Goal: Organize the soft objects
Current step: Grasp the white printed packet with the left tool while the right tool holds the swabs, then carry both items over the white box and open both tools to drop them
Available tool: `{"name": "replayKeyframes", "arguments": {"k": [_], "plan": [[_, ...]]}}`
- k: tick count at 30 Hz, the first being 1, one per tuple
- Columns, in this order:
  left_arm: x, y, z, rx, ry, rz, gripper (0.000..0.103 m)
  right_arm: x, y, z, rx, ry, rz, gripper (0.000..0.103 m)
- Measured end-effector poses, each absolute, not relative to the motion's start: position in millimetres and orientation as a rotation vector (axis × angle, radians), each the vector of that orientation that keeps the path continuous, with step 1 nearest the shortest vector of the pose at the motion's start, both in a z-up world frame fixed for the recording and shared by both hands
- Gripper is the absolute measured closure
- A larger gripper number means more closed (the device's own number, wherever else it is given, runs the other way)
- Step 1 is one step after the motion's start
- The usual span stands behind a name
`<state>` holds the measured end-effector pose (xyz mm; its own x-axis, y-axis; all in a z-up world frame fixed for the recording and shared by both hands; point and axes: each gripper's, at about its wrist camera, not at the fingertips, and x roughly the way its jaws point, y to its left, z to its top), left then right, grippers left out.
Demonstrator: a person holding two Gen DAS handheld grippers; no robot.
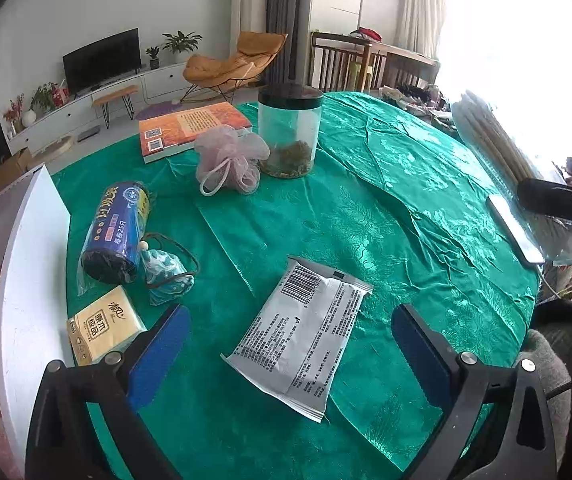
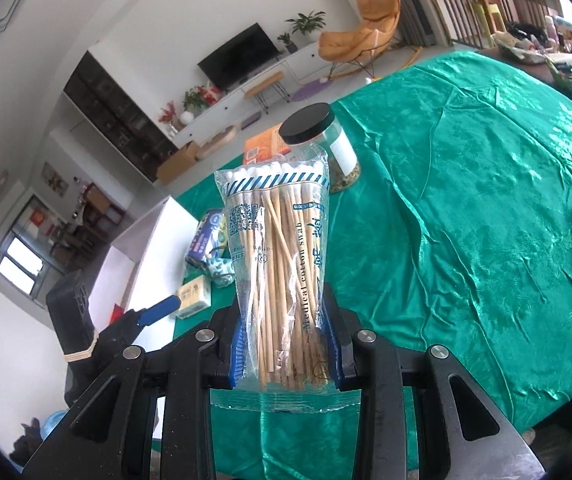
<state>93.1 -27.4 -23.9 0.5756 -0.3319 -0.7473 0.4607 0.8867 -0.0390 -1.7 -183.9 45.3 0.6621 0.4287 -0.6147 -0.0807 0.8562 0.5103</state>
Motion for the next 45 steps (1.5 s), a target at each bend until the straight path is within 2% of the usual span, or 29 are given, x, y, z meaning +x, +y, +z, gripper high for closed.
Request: {"name": "replayKeyframes", "arguments": {"k": [5, 9, 10, 11, 13, 17, 21, 25, 29, 33, 35, 36, 37, 38, 40, 42, 45], "plan": [[109.4, -78.2, -76.1, 0.442, 0.935, -0.487, 0.002, -6.3, -189.8, 38.7, 0.482, 0.82, 0.281, 0.069], [125.0, -79.1, -94.5, 0.384, 0.991, -0.475, 0.0, -11.3, -187.8, 35.5, 0.472, 0.829, 0.293, 0.069], [128.0, -76.4, -94.3, 0.35, 1.003, -0.477, 0.012, -11.9, -187.7, 34.9, 0.471, 0.831, 0.297, 0.069], [129.3, -72.1, -90.8, 0.315, 0.988, -0.452, 0.025, -12.6, -188.0, 34.7, 0.47, 0.832, 0.298, 0.069], [131.2, -64.5, -85.7, 0.254, 0.999, -0.446, 0.033, -12.6, -188.6, 34.2, 0.47, 0.833, 0.3, 0.069], [118.2, -37.6, -65.2, 0.078, 0.974, -0.443, 0.033, -10.3, -184.1, 36.2, 0.467, 0.831, 0.311, 0.069], [89.7, 14.2, -12.8, -0.125, 0.871, -0.436, 0.033, -13.3, -164.8, 51.0, 0.433, 0.82, 0.348, 0.069], [50.7, 87.0, 43.3, -0.183, 0.743, -0.357, 0.033, -13.0, -122.8, 77.5, 0.374, 0.796, 0.43, 0.069], [14.8, 169.0, 74.7, -0.142, 0.676, -0.17, 0.033, -10.4, -53.6, 105.6, 0.294, 0.767, 0.564, 0.069], [-8.6, 241.8, 67.5, -0.095, 0.69, 0.068, 0.032, -9.9, 33.6, 117.9, 0.212, 0.772, 0.723, 0.069], [-15.5, 270.2, 52.5, -0.091, 0.714, 0.176, 0.023, -12.3, 76.7, 114.5, 0.168, 0.788, 0.791, 0.069], [-18.0, 282.2, 43.5, -0.098, 0.731, 0.219, 0.008, -13.2, 97.3, 107.9, 0.148, 0.804, 0.821, 0.068], [-20.9, 292.7, 35.0, -0.115, 0.747, 0.257, 0.0, -13.4, 116.7, 100.4, 0.133, 0.825, 0.851, 0.065], [-24.2, 300.9, 28.3, -0.137, 0.749, 0.289, 0.0, -13.6, 133.8, 90.2, 0.122, 0.855, 0.88, 0.063], [-29.0, 310.0, 19.0, -0.171, 0.755, 0.326, 0.0, -14.8, 160.7, 69.9, 0.099, 0.927, 0.932, 0.03], [-30.9, 309.1, 17.3, -0.18, 0.742, 0.335, 0.0, -14.3, 166.1, 55.7, 0.094, 0.956, 0.927, 0.029], [-28.9, 293.2, 25.4, -0.177, 0.692, 0.306, 0.0, -11.2, 140.7, 47.2, 0.047, 0.901, 0.824, 0.03]]}}
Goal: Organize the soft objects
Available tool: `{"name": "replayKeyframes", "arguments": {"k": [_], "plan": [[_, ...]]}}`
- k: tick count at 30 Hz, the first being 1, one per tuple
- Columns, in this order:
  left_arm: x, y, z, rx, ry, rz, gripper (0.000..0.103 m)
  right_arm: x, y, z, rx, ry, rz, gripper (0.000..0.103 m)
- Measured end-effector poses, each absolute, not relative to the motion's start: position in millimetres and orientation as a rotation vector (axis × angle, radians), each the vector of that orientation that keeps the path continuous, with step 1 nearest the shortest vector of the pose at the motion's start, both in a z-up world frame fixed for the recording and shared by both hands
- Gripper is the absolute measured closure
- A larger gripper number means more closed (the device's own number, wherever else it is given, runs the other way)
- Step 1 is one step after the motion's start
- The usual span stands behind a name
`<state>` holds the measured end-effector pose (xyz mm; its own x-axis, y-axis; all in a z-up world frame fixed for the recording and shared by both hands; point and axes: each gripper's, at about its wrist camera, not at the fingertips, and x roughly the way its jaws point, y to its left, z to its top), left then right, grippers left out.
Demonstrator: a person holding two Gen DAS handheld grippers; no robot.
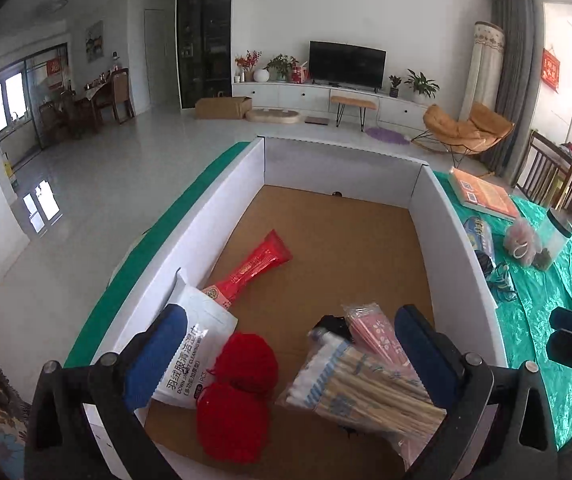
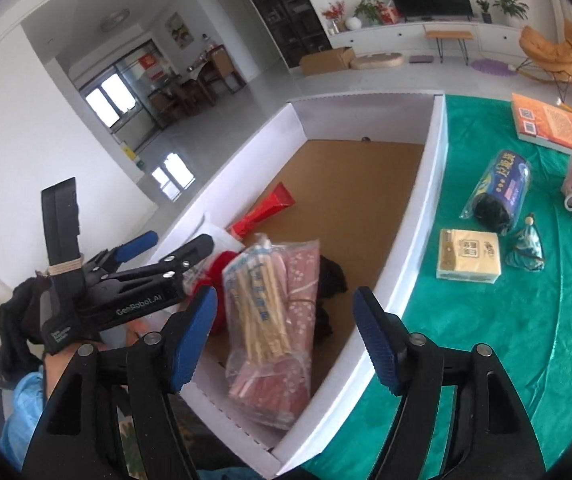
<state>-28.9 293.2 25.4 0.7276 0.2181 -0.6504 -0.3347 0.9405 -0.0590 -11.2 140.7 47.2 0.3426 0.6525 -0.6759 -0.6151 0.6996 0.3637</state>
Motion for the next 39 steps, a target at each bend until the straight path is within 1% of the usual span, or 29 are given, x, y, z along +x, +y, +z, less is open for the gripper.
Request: {"name": "replayKeyframes", "arguments": {"k": [3, 6, 9, 12, 15, 18, 22, 24, 26, 31, 39], "plan": [[-20.9, 262.8, 37.6, -0.19, 0.637, 0.213, 0.0, -3.4, 93.5, 37.4, 0.02, 0.845, 0.651, 0.024], [-10.4, 215.9, 44.3, -0.205, 0.615, 0.065, 0.0, 9.5, 38.2, 14.6, -0.015, 0.846, 0.438, 0.024], [4.9, 156.5, 39.8, -0.2, 0.648, -0.103, 0.0, 21.5, -16.2, -15.7, -0.046, 0.877, 0.268, 0.024], [23.3, 93.3, 24.1, -0.148, 0.72, -0.229, 0.0, 33.4, -65.5, -43.2, -0.051, 0.921, 0.132, 0.024], [47.8, 39.7, -8.4, -0.102, 0.811, -0.302, 0.0, 41.1, -103.2, -59.2, -0.043, 0.948, 0.024, 0.024], [71.9, 3.8, -41.9, -0.07, 0.878, -0.332, 0.0, 53.7, -126.8, -67.8, -0.01, 0.964, -0.049, 0.024], [96.1, -23.2, -76.7, 0.016, 0.934, -0.324, 0.0, 68.3, -143.9, -70.5, 0.019, 0.945, -0.081, 0.023], [104.1, -28.0, -87.3, 0.033, 0.948, -0.325, 0.0, 74.6, -148.4, -73.3, 0.026, 0.935, -0.086, 0.02], [109.7, -28.9, -96.6, 0.04, 0.974, -0.322, 0.0, 77.6, -150.8, -74.1, 0.027, 0.927, -0.087, 0.02], [106.9, -32.6, -96.8, 0.069, 0.953, -0.317, 0.0, 77.5, -148.2, -76.2, 0.027, 0.906, -0.086, 0.015], [110.1, -42.2, -102.2, 0.13, 0.948, -0.284, 0.0, 77.4, -148.1, -75.6, 0.026, 0.906, -0.086, 0.013]]}}
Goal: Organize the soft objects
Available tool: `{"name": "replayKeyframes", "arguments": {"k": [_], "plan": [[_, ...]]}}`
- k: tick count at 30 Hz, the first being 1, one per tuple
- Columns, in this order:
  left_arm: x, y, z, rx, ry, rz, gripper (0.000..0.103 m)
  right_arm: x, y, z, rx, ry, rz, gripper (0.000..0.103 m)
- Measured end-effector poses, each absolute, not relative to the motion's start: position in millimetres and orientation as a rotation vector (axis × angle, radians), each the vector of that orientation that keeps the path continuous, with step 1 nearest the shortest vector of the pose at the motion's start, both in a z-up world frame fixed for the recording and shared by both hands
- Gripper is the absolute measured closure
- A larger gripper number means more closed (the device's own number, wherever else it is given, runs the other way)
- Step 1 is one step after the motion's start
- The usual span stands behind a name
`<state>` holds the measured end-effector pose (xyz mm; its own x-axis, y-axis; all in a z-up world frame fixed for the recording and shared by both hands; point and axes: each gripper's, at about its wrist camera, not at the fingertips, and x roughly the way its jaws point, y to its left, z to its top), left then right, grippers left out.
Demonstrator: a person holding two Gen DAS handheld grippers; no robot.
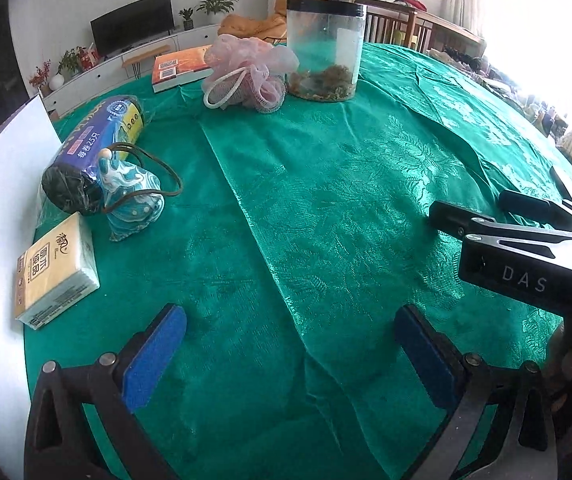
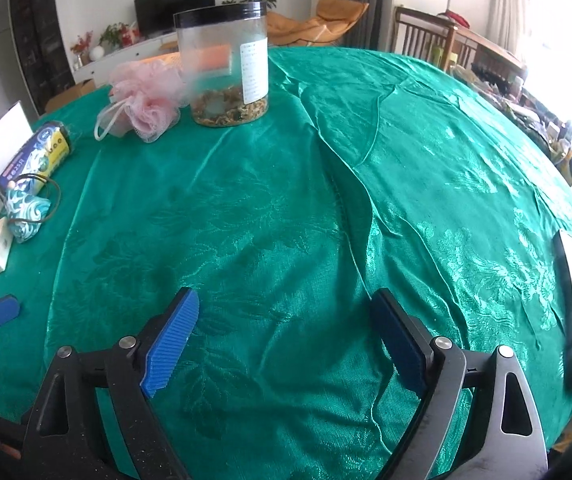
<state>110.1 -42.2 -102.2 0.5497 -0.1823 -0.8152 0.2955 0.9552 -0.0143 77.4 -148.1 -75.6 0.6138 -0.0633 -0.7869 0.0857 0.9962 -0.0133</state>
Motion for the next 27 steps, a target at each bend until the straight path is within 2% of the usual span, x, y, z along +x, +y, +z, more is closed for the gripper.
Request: {"name": "replayKeyframes", "arguments": {"k": [20, 22, 27], "plan": [[112.2, -42.3, -100.6, 0.143, 0.979, -0.292, 0.0, 77.3, -147.8, -75.4, 0.026, 0.906, -0.086, 0.013], [108.9, -38.4, -91.7, 0.126, 1.001, -0.302, 0.0, 77.6, -147.8, -75.3, 0.026, 0.906, -0.086, 0.013], [101.7, -11.6, -32.5, 0.003, 0.904, -0.345, 0.0, 77.4, -147.7, -75.4, 0.026, 0.906, -0.086, 0.013]]}}
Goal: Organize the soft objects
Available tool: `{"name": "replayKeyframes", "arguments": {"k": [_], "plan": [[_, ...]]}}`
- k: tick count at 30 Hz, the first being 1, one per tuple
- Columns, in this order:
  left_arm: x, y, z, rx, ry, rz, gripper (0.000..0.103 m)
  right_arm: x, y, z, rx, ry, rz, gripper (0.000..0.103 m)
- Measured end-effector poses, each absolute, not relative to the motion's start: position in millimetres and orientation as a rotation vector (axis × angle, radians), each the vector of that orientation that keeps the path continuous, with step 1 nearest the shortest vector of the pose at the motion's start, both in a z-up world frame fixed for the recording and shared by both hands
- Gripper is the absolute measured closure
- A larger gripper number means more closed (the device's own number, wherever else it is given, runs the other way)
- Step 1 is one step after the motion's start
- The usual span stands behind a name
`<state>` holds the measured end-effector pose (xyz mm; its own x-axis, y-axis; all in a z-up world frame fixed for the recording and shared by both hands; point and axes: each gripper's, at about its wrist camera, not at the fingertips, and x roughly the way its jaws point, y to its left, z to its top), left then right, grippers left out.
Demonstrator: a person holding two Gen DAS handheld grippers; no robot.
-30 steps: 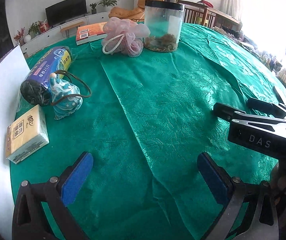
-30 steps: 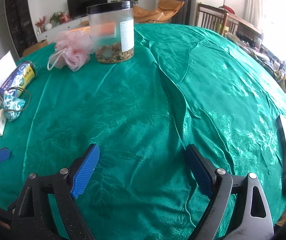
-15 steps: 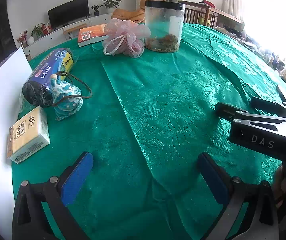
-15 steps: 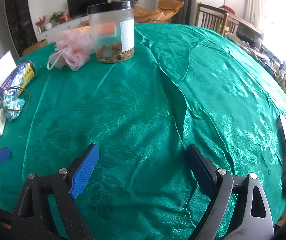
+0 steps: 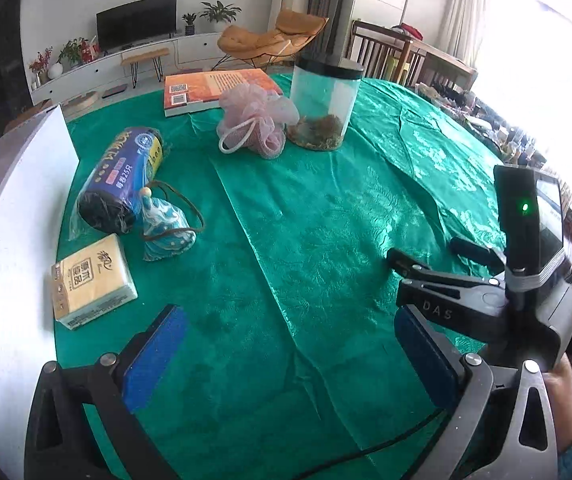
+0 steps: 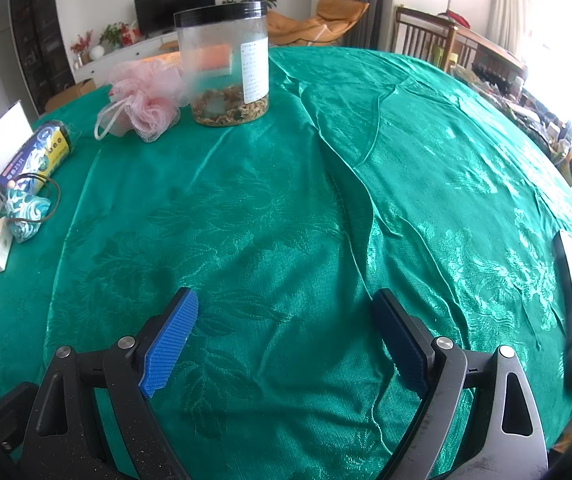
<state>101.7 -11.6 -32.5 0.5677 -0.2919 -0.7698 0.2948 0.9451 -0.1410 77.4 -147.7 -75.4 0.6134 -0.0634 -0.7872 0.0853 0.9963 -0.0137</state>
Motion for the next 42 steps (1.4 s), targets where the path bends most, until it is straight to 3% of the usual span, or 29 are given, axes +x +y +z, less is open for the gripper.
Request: {"name": "replayKeyframes", "arguments": {"k": [6, 14, 15, 16, 18, 22, 25, 29, 33, 35, 36, 42], "plan": [[194.5, 15.1, 9.8, 0.097, 0.953, -0.12, 0.0, 77.2, -147.6, -75.5, 0.026, 0.906, -0.085, 0.013], [300.5, 55.9, -66.1, 0.1, 1.188, 0.041, 0.0, 77.3, -147.6, -75.4, 0.026, 0.906, -0.085, 0.013], [303.4, 57.5, -72.0, 0.089, 1.199, 0.039, 0.003, 77.4, -147.6, -75.3, 0.026, 0.906, -0.085, 0.013], [304.0, 58.6, -74.0, 0.08, 1.197, 0.025, 0.027, 77.2, -147.5, -75.4, 0.026, 0.906, -0.085, 0.013], [302.0, 61.0, -71.5, 0.092, 1.178, 0.031, 0.048, 77.1, -147.5, -75.4, 0.026, 0.906, -0.085, 0.013], [292.0, 80.1, -42.8, -0.06, 1.108, -0.03, 0.049, 75.3, -149.2, -73.7, 0.045, 0.901, -0.063, 0.012], [271.7, 89.6, -5.0, -0.081, 1.012, -0.063, 0.049, 71.4, -144.2, -59.3, 0.218, 0.832, 0.161, 0.013], [238.2, 105.1, 34.4, -0.109, 0.932, -0.099, 0.049, 103.2, -75.2, -46.8, 0.183, 0.836, 0.445, 0.015], [205.4, 122.1, 52.4, -0.136, 0.895, -0.105, 0.049, 146.1, 4.9, -51.2, 0.117, 0.9, 0.585, 0.028], [191.8, 129.7, 53.7, -0.142, 0.892, -0.101, 0.049, 165.0, 33.2, -63.7, 0.066, 0.972, 0.591, 0.045], [186.1, 131.1, 52.7, -0.139, 0.893, -0.104, 0.049, 171.6, 41.0, -71.1, 0.039, 1.016, 0.578, 0.063], [154.8, 107.1, 36.2, -0.155, 0.924, -0.18, 0.049, 153.0, -10.7, -61.6, 0.124, 0.957, 0.507, 0.063]]}}
